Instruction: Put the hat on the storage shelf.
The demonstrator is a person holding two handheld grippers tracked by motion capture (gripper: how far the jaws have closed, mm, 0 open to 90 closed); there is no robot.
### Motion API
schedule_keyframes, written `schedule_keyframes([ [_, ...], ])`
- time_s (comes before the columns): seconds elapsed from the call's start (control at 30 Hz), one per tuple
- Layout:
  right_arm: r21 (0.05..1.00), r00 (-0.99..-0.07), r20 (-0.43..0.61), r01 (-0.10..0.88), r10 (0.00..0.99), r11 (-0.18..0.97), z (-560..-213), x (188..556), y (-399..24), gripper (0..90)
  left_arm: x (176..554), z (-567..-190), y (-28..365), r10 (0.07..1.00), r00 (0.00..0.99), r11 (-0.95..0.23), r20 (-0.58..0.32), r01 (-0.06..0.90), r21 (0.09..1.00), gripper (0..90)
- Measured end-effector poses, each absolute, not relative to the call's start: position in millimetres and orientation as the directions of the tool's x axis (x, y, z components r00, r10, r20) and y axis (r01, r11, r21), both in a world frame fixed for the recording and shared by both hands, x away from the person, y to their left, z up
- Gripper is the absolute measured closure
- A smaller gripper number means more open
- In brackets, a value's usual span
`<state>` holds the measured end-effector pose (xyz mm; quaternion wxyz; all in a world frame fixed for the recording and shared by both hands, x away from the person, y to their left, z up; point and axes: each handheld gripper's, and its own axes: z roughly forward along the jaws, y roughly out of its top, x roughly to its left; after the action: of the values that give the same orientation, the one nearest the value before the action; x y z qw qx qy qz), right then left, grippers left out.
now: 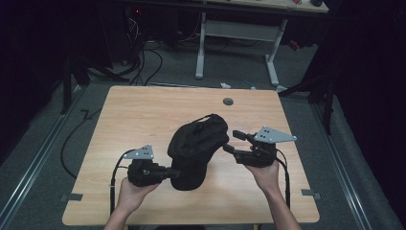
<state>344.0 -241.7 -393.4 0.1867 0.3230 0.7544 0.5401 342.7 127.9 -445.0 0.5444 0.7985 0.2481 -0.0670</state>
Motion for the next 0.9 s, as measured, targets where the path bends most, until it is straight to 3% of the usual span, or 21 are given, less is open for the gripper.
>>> schedule_keyframes([
  [0.27, 0.912, -0.66, 0.102, 0.36, 0.745, 0.194, -415, 343, -262, 37.4, 344, -440, 134, 0.366, 0.855, -0.251, -0.367, 0.471, 0.846, 86.3],
  [0.5, 0.865, -0.564, 0.12, 0.463, 0.817, 0.192, -455, 342, -280, 36.8, 344, -436, 140, 0.405, 0.843, -0.207, -0.353, 0.461, 0.863, 86.2],
  [0.9, 0.754, -0.385, 0.08, 0.627, 0.92, 0.197, -517, 344, -305, 36.7, 347, -432, 148, 0.45, 0.826, -0.154, -0.34, 0.447, 0.881, 86.2],
])
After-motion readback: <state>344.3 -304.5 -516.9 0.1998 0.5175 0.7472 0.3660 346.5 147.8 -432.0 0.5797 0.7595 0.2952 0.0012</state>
